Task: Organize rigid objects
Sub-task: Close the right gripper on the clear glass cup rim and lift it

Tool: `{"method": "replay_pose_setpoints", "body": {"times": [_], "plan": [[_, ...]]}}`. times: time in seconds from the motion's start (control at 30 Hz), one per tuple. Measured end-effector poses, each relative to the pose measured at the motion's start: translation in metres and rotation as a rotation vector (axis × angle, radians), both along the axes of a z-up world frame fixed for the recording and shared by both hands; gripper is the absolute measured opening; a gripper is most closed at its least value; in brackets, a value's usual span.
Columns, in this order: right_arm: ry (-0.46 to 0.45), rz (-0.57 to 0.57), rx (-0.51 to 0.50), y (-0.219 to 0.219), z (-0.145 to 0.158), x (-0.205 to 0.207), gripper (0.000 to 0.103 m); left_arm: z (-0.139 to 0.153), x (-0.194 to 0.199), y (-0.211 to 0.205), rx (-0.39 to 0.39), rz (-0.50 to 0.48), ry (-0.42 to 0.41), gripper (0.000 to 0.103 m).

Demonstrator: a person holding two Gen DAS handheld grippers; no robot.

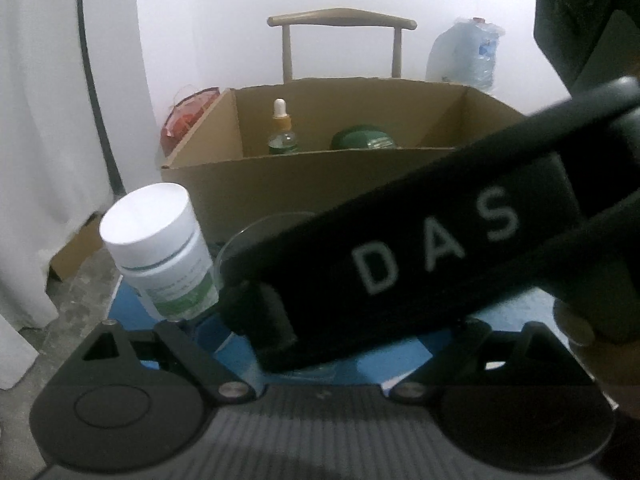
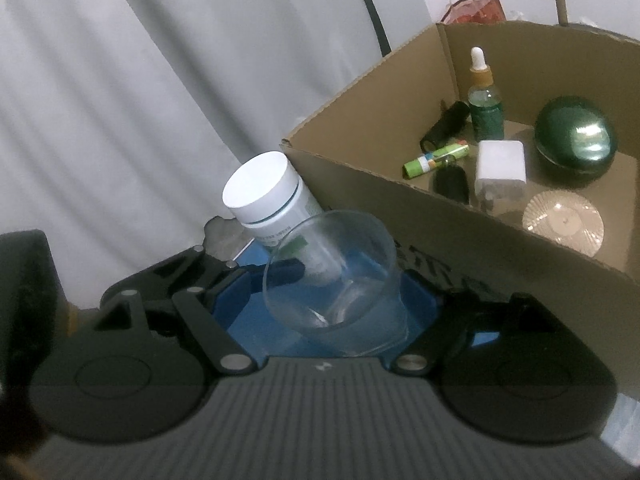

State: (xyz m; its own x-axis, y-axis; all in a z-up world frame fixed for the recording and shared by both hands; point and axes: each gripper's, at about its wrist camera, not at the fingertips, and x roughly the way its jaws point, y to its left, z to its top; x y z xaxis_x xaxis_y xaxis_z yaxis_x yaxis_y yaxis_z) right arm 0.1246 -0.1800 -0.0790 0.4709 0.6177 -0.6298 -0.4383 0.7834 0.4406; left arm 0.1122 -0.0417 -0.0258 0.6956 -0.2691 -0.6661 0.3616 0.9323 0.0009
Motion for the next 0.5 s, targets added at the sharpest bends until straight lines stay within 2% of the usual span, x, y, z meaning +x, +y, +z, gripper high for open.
{"method": "replay_pose_setpoints", "body": {"times": [0.5], "plan": [[0.020, -0.042, -0.007, -0.027, 0.000, -0.020, 0.083, 0.007, -0.020, -0.023, -0.018, -0.049, 0.018, 0.095]]}}
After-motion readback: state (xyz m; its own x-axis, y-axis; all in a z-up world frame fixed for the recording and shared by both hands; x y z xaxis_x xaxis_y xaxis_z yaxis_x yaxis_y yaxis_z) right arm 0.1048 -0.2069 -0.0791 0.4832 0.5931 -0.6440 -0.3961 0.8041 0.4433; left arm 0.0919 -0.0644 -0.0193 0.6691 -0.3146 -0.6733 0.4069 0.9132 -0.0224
